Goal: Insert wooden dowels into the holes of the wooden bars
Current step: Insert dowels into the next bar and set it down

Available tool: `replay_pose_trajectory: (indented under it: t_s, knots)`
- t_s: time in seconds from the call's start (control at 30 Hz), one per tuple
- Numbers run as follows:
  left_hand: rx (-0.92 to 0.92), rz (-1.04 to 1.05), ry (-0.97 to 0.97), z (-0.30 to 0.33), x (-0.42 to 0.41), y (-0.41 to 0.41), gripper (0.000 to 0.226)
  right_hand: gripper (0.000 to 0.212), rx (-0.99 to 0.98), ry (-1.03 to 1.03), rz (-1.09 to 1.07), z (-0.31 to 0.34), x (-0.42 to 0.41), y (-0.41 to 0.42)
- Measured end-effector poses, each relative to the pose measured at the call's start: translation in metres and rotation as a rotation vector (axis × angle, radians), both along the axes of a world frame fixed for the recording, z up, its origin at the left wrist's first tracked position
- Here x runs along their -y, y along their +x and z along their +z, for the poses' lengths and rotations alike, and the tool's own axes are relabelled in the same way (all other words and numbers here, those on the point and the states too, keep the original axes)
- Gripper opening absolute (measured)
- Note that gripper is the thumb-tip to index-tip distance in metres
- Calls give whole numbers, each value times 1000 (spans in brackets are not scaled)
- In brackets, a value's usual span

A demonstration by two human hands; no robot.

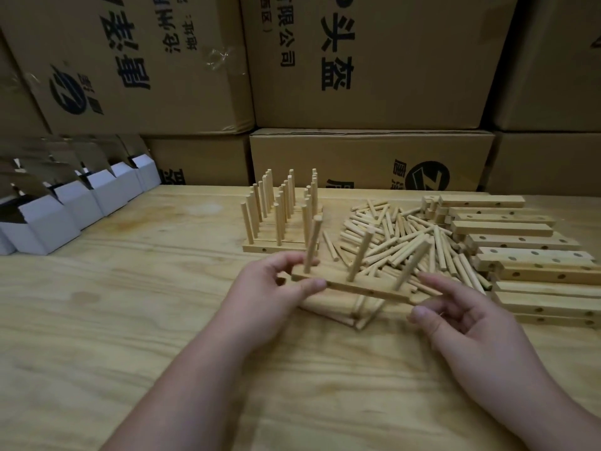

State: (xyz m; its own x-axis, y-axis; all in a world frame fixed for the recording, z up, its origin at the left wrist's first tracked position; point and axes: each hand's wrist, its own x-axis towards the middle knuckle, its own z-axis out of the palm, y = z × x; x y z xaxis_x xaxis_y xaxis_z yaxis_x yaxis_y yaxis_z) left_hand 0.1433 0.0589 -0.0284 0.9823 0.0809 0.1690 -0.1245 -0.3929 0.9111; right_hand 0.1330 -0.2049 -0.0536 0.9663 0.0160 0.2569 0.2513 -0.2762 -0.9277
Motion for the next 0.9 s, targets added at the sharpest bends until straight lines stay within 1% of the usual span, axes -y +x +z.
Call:
replay_pose_trajectory:
  t_s: [0.07,0.13,0.23,0.33,0.4,0.53,0.63,0.73,0.8,0.9]
  knots:
    - [-14,93,-37,6,-27,3,36,41,-18,-8,25,-1,0,1]
    - [-20,188,-42,8,-51,4,36,39,-24,-17,32,-3,-1,2]
    - [-50,306,-34,0,-78,7,27,34,-26,-42,53,-5,-1,2]
    - [-92,347,-40,-13,-86,13,22,36,-17,-111,57,-6,-1,3]
    - [-113,336,39,-19,-85,19,25,38,-20,-127,60,-7,-1,4]
    - [-107,379,129,-26,-86,29,42,38,-10,-137,73,-8,-1,3]
    - [-87,448,215,-29,-88,33,42,37,-18,-125,90,-7,0,2]
    - [-58,513,326,-31,-88,36,52,28,-28,-141,93,-6,-1,1]
    - [-46,549,323,-31,-87,37,54,23,-34,-151,91,-6,0,0]
    - [-32,582,244,-32,-85,36,50,21,-45,-168,100,-6,-1,-1]
